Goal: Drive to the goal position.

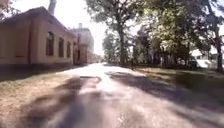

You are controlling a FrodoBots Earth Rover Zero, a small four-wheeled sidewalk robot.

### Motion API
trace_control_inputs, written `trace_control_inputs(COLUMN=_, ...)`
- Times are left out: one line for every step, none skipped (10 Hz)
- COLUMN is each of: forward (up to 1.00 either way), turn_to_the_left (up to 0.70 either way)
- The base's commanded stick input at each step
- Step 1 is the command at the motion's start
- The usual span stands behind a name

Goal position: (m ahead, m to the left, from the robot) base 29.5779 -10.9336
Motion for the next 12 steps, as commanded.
trace_control_inputs(forward=0.85, turn_to_the_left=0.00)
trace_control_inputs(forward=0.85, turn_to_the_left=0.00)
trace_control_inputs(forward=0.85, turn_to_the_left=0.00)
trace_control_inputs(forward=0.85, turn_to_the_left=0.00)
trace_control_inputs(forward=0.85, turn_to_the_left=0.00)
trace_control_inputs(forward=0.85, turn_to_the_left=0.00)
trace_control_inputs(forward=0.85, turn_to_the_left=0.00)
trace_control_inputs(forward=0.85, turn_to_the_left=0.00)
trace_control_inputs(forward=0.85, turn_to_the_left=0.00)
trace_control_inputs(forward=0.85, turn_to_the_left=0.00)
trace_control_inputs(forward=0.85, turn_to_the_left=0.00)
trace_control_inputs(forward=0.85, turn_to_the_left=0.00)
